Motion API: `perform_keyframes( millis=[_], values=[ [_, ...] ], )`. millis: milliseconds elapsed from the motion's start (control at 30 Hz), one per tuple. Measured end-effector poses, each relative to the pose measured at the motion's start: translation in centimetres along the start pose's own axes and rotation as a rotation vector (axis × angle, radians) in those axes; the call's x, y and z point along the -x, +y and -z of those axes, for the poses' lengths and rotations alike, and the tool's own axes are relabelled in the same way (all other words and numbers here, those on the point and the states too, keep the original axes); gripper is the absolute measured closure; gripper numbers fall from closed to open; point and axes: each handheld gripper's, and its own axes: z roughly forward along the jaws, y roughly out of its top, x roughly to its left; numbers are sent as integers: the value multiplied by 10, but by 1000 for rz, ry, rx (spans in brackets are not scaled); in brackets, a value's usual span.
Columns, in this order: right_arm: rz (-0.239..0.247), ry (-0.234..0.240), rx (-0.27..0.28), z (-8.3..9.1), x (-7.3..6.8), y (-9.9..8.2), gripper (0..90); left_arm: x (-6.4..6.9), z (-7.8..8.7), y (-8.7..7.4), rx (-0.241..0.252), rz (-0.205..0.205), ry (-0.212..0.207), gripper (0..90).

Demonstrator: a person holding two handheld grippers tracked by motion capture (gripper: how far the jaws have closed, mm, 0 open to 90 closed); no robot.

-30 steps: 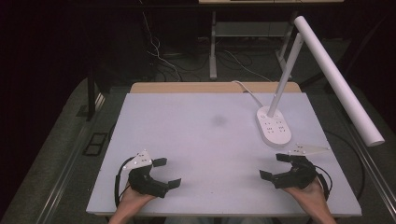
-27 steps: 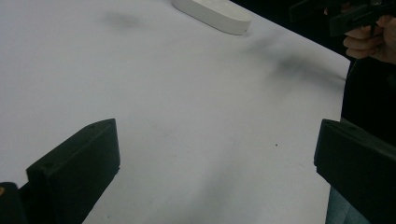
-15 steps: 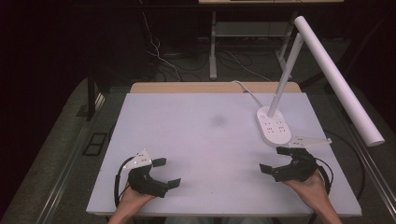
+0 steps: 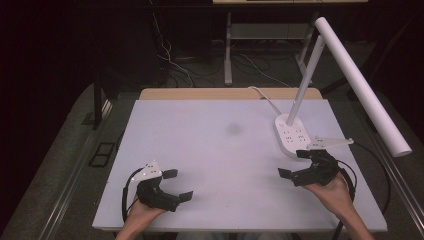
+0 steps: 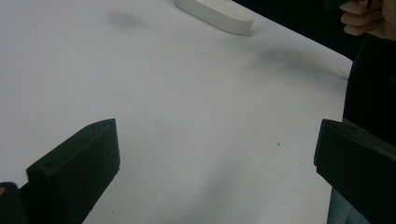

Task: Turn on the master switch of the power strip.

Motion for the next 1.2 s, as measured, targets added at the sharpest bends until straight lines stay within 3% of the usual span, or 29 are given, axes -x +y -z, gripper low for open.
perform_keyframes(
  millis=[1200],
  values=[
    [42, -87, -71, -16, 37, 40, 2, -1, 1, 0, 4, -1, 6, 0]
  ],
)
